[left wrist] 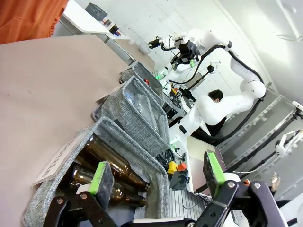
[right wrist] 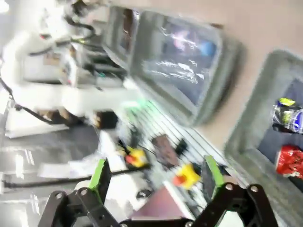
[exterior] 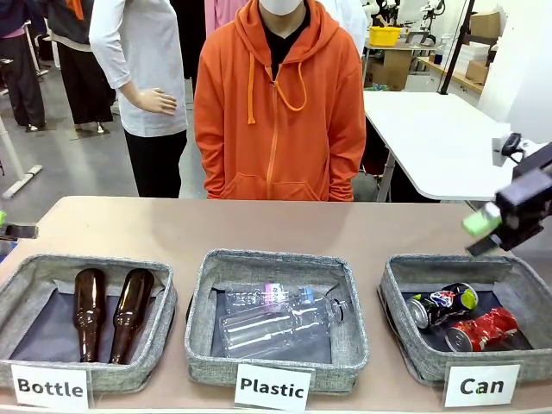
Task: Sort the can waste into the basket.
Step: Pick up the can waste from the table and place it in the right Fabric basket.
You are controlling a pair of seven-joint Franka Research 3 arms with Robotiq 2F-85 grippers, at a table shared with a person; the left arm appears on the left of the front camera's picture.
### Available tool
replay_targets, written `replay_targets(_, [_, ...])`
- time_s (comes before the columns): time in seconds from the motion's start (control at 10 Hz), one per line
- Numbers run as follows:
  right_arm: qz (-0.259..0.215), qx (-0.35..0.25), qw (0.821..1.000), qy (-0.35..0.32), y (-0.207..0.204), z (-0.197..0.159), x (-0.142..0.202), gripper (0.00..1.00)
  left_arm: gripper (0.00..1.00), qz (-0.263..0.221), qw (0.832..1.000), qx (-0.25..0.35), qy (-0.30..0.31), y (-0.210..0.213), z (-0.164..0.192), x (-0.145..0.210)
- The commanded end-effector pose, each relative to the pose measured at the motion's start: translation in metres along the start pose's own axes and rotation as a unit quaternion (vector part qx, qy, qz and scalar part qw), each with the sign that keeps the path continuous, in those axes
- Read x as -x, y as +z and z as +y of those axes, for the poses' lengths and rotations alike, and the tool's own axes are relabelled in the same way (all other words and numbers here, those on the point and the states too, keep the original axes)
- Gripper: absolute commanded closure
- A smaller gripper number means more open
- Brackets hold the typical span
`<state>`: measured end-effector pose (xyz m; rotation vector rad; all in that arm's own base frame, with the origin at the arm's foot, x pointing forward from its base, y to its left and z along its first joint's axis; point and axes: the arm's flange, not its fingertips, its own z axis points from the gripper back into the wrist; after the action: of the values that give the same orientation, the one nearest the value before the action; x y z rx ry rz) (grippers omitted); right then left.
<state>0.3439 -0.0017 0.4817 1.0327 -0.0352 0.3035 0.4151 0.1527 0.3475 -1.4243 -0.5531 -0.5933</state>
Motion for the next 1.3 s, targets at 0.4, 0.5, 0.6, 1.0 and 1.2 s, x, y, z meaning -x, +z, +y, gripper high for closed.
replay_targets(0.4, [-0.095,-0.1,0.986,-0.089,0.021,-0.008,-0.003,0.0,0.0,-0.008,1.0,0.0,-0.003,-0.002,-0.003,0.0])
replay_targets(0.5, [-0.095,-0.1,0.986,-0.089,0.021,-0.008,-0.003,0.0,0.0,-0.008,1.0,0.0,-0.003,-0.002,-0.003,0.0])
replay_targets(0.6, [-0.095,-0.1,0.986,-0.089,0.021,-0.008,-0.003,0.0,0.0,-0.008,1.0,0.0,-0.003,-0.002,-0.003,0.0])
replay_targets(1.0, [-0.095,-0.1,0.986,-0.089,0.021,-0.008,-0.003,0.0,0.0,-0.008,1.0,0.0,-0.003,-0.002,-0.003,0.0])
replay_targets(1.2, [-0.095,-0.1,0.986,-0.089,0.021,-0.008,-0.003,0.0,0.0,-0.008,1.0,0.0,-0.003,-0.002,-0.003,0.0])
